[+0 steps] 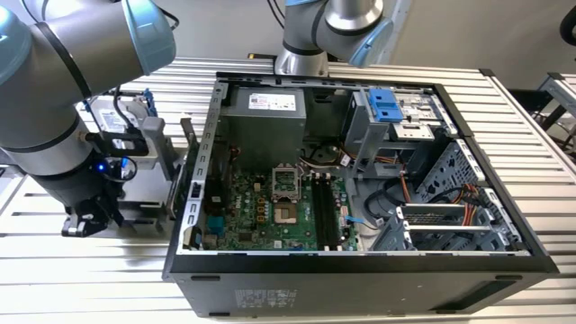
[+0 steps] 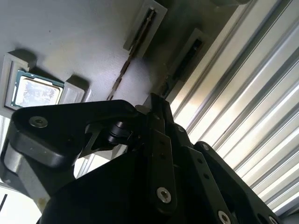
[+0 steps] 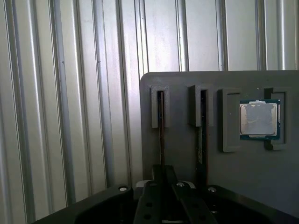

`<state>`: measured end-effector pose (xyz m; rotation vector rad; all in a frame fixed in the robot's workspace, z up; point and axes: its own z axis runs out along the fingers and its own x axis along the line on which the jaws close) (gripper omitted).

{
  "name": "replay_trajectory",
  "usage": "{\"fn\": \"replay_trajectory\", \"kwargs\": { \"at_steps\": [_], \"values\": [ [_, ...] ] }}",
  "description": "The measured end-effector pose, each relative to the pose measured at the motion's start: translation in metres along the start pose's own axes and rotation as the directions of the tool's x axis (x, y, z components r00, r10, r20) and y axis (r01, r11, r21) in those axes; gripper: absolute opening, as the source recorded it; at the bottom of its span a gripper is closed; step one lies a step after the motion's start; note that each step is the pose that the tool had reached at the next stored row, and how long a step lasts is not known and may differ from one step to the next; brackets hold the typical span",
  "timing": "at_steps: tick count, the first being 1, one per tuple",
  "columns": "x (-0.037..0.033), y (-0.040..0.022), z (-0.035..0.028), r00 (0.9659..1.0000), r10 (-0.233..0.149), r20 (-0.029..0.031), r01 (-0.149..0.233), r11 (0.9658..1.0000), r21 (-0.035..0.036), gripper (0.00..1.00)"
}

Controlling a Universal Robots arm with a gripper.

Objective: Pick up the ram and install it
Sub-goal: 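Pick up the ram and move it above insertion slot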

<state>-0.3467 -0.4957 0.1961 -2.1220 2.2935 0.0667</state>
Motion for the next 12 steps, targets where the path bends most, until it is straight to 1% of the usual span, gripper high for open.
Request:
{"fn": "replay_trajectory", "kwargs": {
  "at_steps": [12],
  "values": [
    [0.0, 0.0, 0.0001, 1.0, 0.0, -0.0001, 0.0, 1.0, 0.0, 0.0]
  ]
}}
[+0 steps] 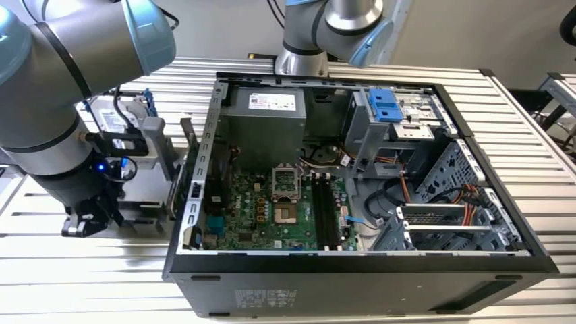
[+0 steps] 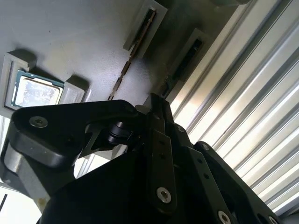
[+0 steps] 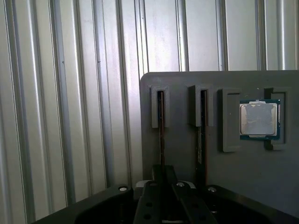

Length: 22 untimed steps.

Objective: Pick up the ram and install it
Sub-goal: 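Pick up the ram and move it above insertion slot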

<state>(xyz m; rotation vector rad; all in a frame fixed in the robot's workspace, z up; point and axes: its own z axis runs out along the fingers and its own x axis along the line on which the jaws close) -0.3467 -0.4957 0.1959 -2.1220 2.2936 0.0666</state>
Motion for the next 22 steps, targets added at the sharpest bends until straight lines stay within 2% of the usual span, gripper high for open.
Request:
{"fn": "replay_trajectory", "kwargs": {
  "at_steps": [3, 13, 22],
  "values": [
    [-0.0001, 0.0, -0.0006, 1.0, 0.0, 0.0005, 0.0, 1.0, 0.0004, 0.0],
    [-0.0008, 0.0004, -0.0206, 1.0, 0.0, 0.0, 0.0, 1.0, 0.0, 0.0],
    [-0.0013, 0.0006, -0.0303, 1.0, 0.0, -0.0001, 0.0, 1.0, 0.0, 0.0]
  ]
}}
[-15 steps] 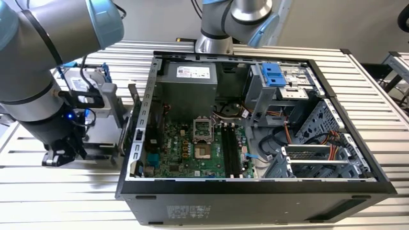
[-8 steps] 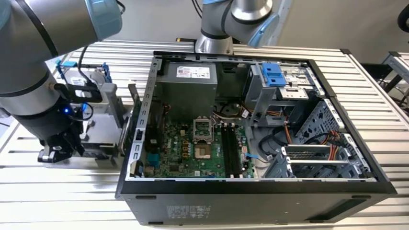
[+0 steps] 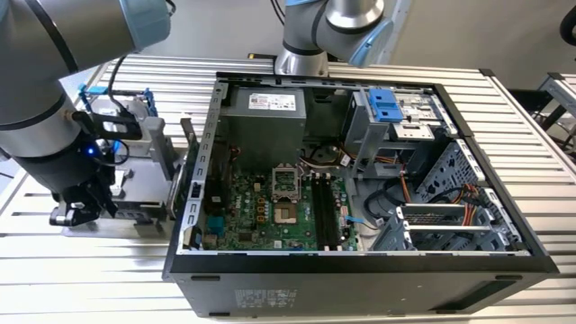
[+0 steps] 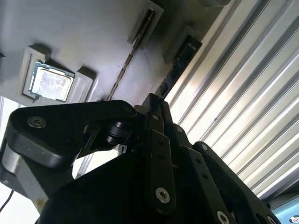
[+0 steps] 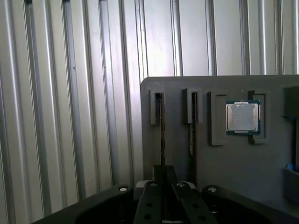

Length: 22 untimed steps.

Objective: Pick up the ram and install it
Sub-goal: 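Pick up the ram and move it above insertion slot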

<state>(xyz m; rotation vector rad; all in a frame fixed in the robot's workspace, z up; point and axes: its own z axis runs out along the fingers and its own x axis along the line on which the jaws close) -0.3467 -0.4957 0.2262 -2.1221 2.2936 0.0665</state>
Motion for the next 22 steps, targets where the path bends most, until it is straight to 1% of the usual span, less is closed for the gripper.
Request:
{"fn": "replay_trajectory", "kwargs": {
  "at_steps": [5, 17, 22],
  "values": [
    [-0.0003, 0.0002, -0.0071, 1.0, 0.0, 0.0001, 0.0, 1.0, 0.0, 0.0],
    [-0.0011, 0.0006, -0.0277, 1.0, 0.0, 0.0, 0.0, 1.0, 0.0, 0.0],
    [-0.0013, 0.0008, -0.0329, 1.0, 0.0, 0.0001, 0.0, 1.0, 0.0, 0.0]
  ]
}}
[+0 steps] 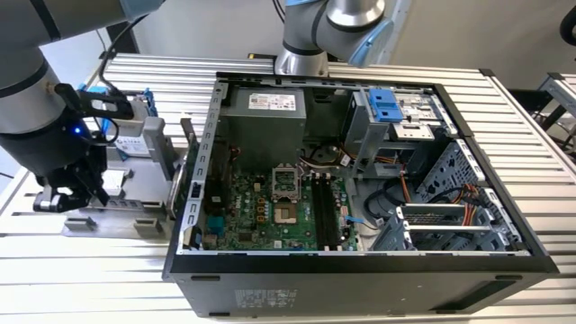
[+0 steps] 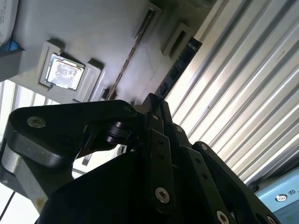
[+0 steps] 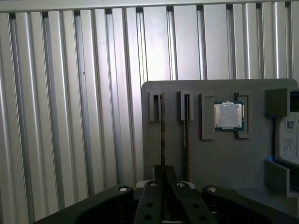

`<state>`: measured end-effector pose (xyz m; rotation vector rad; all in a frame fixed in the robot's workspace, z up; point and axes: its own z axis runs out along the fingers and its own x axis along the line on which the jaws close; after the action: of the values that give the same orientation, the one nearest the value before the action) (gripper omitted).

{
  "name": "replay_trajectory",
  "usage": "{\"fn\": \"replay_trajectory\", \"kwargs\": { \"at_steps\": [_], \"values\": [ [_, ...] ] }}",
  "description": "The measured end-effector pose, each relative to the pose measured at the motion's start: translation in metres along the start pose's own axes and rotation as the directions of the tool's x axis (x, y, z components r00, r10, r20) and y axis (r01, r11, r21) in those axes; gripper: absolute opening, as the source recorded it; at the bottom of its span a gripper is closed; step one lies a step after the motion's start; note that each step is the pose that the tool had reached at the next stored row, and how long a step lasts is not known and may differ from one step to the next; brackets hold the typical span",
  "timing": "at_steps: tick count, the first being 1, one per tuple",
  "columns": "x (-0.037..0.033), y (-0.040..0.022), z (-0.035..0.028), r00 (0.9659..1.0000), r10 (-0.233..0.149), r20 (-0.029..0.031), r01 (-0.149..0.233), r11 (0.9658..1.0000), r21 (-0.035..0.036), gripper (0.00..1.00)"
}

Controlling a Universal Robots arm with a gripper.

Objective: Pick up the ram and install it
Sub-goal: 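Pick up the ram and move it above insertion slot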

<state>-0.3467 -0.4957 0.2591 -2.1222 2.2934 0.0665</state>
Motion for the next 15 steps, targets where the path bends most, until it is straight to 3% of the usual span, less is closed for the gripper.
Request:
{"fn": "replay_trajectory", "kwargs": {
  "at_steps": [15],
  "values": [
    [-0.0009, 0.0006, -0.0194, 1.0, 0.0, 0.0, 0.0, 1.0, 0.0, 0.0]
  ]
}}
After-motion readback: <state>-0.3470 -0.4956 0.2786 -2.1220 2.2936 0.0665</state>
